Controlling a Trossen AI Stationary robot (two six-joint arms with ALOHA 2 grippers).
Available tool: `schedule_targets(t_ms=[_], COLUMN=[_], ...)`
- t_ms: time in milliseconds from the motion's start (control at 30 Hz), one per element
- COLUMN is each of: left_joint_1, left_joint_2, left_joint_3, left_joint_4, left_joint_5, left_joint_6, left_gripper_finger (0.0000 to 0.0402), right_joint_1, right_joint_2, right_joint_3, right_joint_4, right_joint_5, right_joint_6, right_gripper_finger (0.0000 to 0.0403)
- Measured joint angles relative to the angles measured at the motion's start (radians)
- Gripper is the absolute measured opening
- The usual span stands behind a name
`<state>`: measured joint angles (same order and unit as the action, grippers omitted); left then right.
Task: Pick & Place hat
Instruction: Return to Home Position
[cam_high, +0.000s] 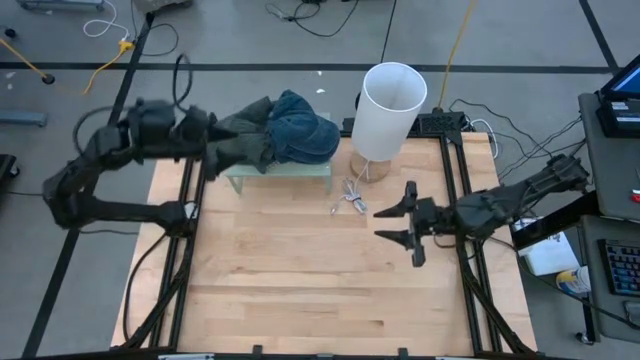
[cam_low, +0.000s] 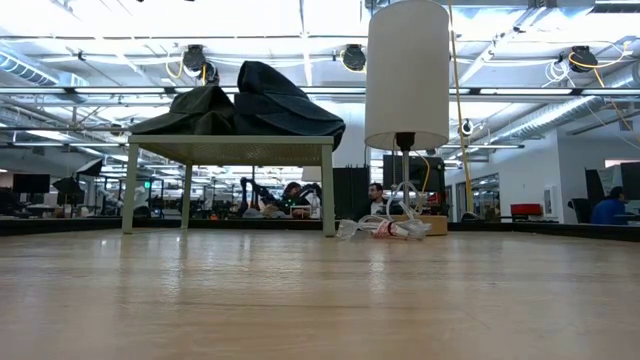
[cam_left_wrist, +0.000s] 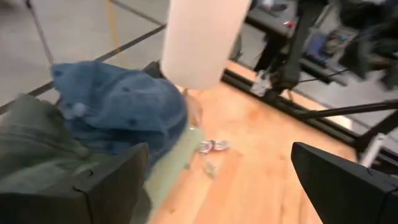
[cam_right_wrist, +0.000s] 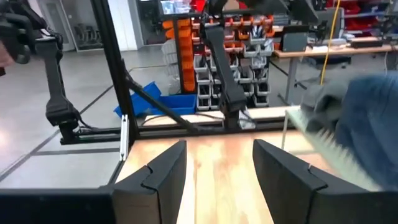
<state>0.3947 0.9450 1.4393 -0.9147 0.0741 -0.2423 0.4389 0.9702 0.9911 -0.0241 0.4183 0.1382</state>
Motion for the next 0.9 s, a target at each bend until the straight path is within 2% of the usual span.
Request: schedule_targets(t_ms=[200, 467, 733, 900], left_joint_1=[-0.151, -0.319, -0.416, -0.459], left_joint_2=[-0.193, -0.379, -0.457, -0.476], left_joint_3=[-0.293, -0.669, -0.956, -1.083], left_joint_4=[0.233, 0.586, 0.867, 1.012], left_joint_5=[-0.032, -0.142, -0.190, -0.199], left_joint_6=[-0.033, -0.002, 0.013, 0.032], left_gripper_finger=[0.0399, 0.0399, 0.0399, 0.0399], right_joint_1=[0.001, 0.001, 0.001, 0.001], right_joint_2=[0.000, -0.001, -0.002, -0.002], right_joint_3=[-0.238, -0.529, -0.686, -0.757], right_joint_4=[0.282, 0.707, 0.889, 0.971], right_joint_5=[0.001, 0.029, 0.027, 0.027], right_joint_6=[0.037, 0.009, 0.008, 0.006], right_gripper_finger=[0.0178, 0.0176, 0.0180, 0.0176])
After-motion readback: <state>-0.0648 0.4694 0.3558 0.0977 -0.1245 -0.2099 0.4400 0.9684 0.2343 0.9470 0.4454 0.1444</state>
